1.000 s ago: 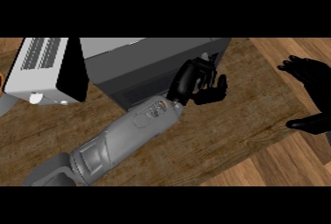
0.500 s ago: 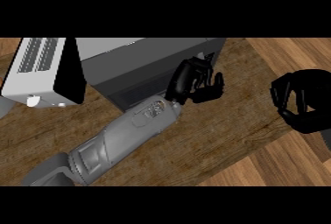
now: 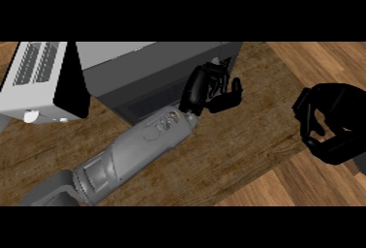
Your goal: Pick up the milk, place it into the microwave and close the microwave
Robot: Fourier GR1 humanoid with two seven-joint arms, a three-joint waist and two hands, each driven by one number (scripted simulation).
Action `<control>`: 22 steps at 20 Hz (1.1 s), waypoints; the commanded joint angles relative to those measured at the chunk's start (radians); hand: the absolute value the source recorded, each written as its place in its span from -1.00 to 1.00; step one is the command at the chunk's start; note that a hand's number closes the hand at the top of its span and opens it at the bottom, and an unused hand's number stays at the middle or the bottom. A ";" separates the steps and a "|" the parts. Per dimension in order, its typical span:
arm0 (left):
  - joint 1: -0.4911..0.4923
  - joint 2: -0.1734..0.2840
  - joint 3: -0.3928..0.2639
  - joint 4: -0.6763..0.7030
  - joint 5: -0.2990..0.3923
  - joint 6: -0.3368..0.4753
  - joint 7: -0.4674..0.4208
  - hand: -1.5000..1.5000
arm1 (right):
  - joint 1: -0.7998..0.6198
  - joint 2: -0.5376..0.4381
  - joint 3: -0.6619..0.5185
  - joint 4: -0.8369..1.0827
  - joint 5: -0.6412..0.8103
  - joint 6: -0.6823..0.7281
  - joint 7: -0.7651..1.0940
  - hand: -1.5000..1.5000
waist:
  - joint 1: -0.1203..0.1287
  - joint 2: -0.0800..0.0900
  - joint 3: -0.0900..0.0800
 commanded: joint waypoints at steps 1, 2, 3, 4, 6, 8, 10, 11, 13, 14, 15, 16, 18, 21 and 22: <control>-0.079 -0.053 0.007 0.044 0.005 -0.023 0.004 1.00 | 0.005 0.007 0.024 -0.036 -0.013 0.068 -0.042 1.00 | -0.024 0.014 0.002; -0.076 -0.053 0.009 0.038 0.011 -0.016 0.006 1.00 | 0.005 0.004 0.018 -0.045 -0.020 0.064 -0.041 1.00 | -0.038 0.013 0.002; -0.069 -0.053 -0.001 0.049 0.003 -0.011 0.003 1.00 | 0.007 0.002 0.024 -0.062 -0.027 0.069 -0.036 1.00 | -0.030 0.008 0.002; -0.070 -0.053 0.004 0.040 0.009 -0.007 -0.001 1.00 | 0.016 0.008 0.032 -0.062 -0.023 0.062 -0.031 1.00 | -0.034 0.016 0.002; -0.071 -0.052 0.001 0.044 0.006 0.002 -0.003 1.00 | 0.015 -0.003 0.030 -0.082 -0.031 0.064 -0.024 1.00 | -0.038 0.013 0.002; -0.066 -0.052 -0.002 0.042 0.004 0.010 -0.015 1.00 | 0.015 -0.011 0.028 -0.098 -0.039 0.065 -0.015 1.00 | -0.036 0.012 0.001; -0.069 -0.052 -0.001 0.046 0.008 0.018 -0.008 1.00 | 0.024 0.002 0.041 -0.117 -0.048 0.058 -0.009 1.00 | -0.041 0.014 0.002; -0.067 -0.052 0.001 0.037 0.014 0.024 -0.007 1.00 | 0.028 0.002 0.042 -0.125 -0.047 0.052 -0.005 1.00 | -0.048 0.012 0.001; -0.022 -0.053 0.043 0.085 0.054 0.095 0.039 1.00 | 0.062 -0.032 0.111 -0.131 -0.033 0.109 0.050 1.00 | -0.006 0.026 -0.002; -0.010 -0.053 0.040 0.075 0.083 0.050 0.075 1.00 | 0.070 -0.038 0.126 -0.139 -0.034 0.118 0.062 1.00 | -0.009 0.034 -0.003; 0.015 -0.053 0.109 0.028 0.156 0.042 0.098 1.00 | 0.070 -0.035 0.131 -0.146 -0.036 0.108 0.072 1.00 | 0.003 0.041 -0.012; 0.032 -0.054 0.168 -0.004 0.203 0.034 0.093 1.00 | 0.076 -0.035 0.127 -0.158 -0.047 0.107 0.070 1.00 | 0.014 0.041 -0.019; 0.051 -0.054 0.238 -0.041 0.251 0.034 0.049 1.00 | 0.109 -0.011 0.149 -0.166 -0.066 0.094 0.076 1.00 | 0.040 0.038 -0.022; 0.076 -0.056 0.276 -0.028 0.300 -0.020 0.038 1.00 | 0.130 -0.008 0.166 -0.204 -0.074 0.082 0.091 1.00 | 0.059 0.029 -0.020; 0.089 -0.056 0.277 -0.030 0.317 -0.042 0.031 1.00 | 0.139 -0.002 0.167 -0.213 -0.079 0.072 0.093 1.00 | 0.064 0.028 -0.020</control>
